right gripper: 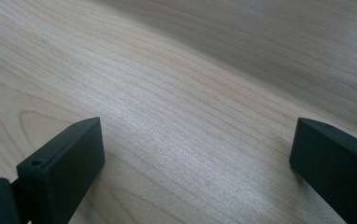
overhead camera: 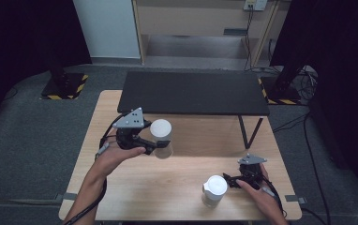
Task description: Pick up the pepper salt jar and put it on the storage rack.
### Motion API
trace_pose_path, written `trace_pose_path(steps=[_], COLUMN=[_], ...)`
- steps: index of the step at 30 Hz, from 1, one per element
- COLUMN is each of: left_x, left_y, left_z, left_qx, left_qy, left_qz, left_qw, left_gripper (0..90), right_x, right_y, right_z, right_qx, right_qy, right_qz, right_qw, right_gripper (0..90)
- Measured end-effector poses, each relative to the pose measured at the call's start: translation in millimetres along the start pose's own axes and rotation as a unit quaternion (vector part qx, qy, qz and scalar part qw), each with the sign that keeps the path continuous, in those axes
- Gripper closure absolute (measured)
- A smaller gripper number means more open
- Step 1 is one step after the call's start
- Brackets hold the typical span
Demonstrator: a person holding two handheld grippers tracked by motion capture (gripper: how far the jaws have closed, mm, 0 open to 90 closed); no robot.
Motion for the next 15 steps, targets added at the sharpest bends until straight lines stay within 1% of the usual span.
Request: trace_pose_path(steps=[4,5,7,8,12,15], left_x=[-12.6,-12.6,-22.0,-22.0,-31.5,-39.3], left_y=[6.5,6.5,10.8,10.8,16.9,21.0], left_z=[5.5,5.5,9.0,9.0,13.7,17.8], left_qx=[-0.002,-0.002,-0.005,-0.005,-0.007,-0.011], left_qy=[0.000,0.000,-0.003,-0.003,-0.003,-0.001], left_qz=[-0.007,-0.007,-0.008,-0.008,-0.018,-0.018], left_qw=[1.0000,1.0000,0.9999,0.9999,0.9998,0.9998], left_gripper=[33.8,33.8,33.8,33.8,33.8,33.8], right_x=[0.0,0.0,0.0,0.0,0.0,0.0], right_y=[0.0,0.0,0.0,0.0,0.0,0.0], right_z=[0.0,0.0,0.0,0.0,0.0,0.0], right_qx=[0.000,0.000,0.000,0.000,0.000,0.000], right_qy=[0.000,0.000,0.000,0.000,0.000,0.000], right_qz=[0.000,0.000,0.000,0.000,0.000,0.000], right_qw=[1.0000,1.0000,1.0000,1.0000,1.0000,1.0000], right_gripper=[4.0,4.0,4.0,4.0,4.0,4.0])
Point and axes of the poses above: each handheld gripper's, and its own axes: y roughly backward along the jaws, x roughly out of its underside, z roughly to its left, the point moved 3 cm from there along -y, roughly forward along the jaws, and after that the axes turned 2 degrees about -y, right-handed, at the moved point
